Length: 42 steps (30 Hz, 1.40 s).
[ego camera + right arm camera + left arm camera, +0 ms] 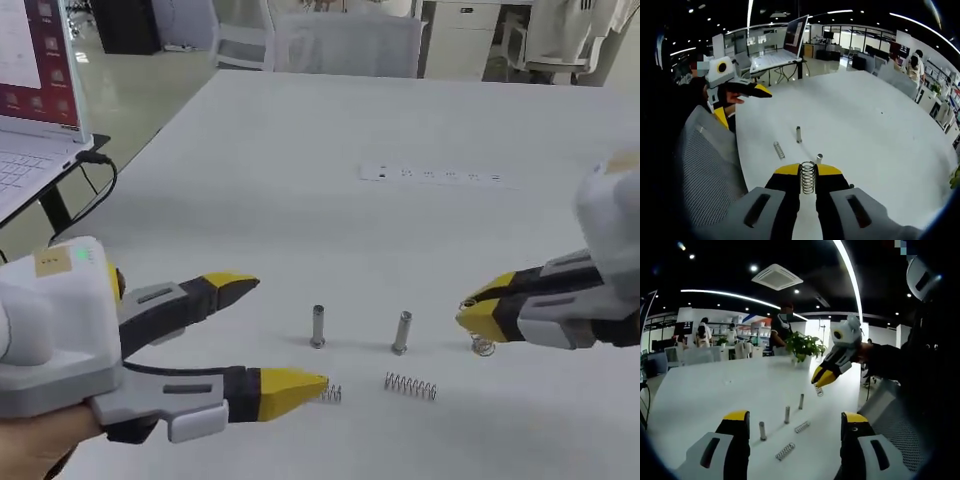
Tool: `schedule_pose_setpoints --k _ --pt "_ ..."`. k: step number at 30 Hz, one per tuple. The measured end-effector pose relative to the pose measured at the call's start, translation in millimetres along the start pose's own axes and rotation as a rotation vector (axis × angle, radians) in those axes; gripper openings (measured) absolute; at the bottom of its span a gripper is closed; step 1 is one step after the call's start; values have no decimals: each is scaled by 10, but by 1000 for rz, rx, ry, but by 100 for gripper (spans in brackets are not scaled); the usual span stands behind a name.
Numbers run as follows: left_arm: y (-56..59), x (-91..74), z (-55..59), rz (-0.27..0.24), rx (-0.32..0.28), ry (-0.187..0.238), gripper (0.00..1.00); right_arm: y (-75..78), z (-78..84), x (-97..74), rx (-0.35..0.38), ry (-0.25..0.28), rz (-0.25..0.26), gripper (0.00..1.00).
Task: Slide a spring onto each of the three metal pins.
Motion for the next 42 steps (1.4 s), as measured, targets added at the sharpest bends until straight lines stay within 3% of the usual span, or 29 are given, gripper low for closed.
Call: schedule_pose_setpoints --k 10,18,25,35,42 --pt "100 90 -267 47 21 29 67 -154 -434 -87 -43 123 -10 8" --pt "204 146 -470 83 4 75 61 -403 -755 -165 -51 253 -100 8" --pt "308 211 -453 117 16 66 56 -421 -867 -144 -63 295 -117 8" --pt "397 385 -397 167 28 47 47 -395 -796 -73 -43 298 -118 8" --pt "371 482 -335 190 8 44 37 -387 -771 -27 -22 304 -124 8"
Point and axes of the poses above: the centre of the closed fingertips' face, and the gripper's own axes: x roughly forward along the fingers, y roughly to its right, z roughly out of its underside, the point moved 4 cm from there along -x, roughly backward along the fingers, and after that the axes turned 11 degrees about -z, right-handed, at the moved point
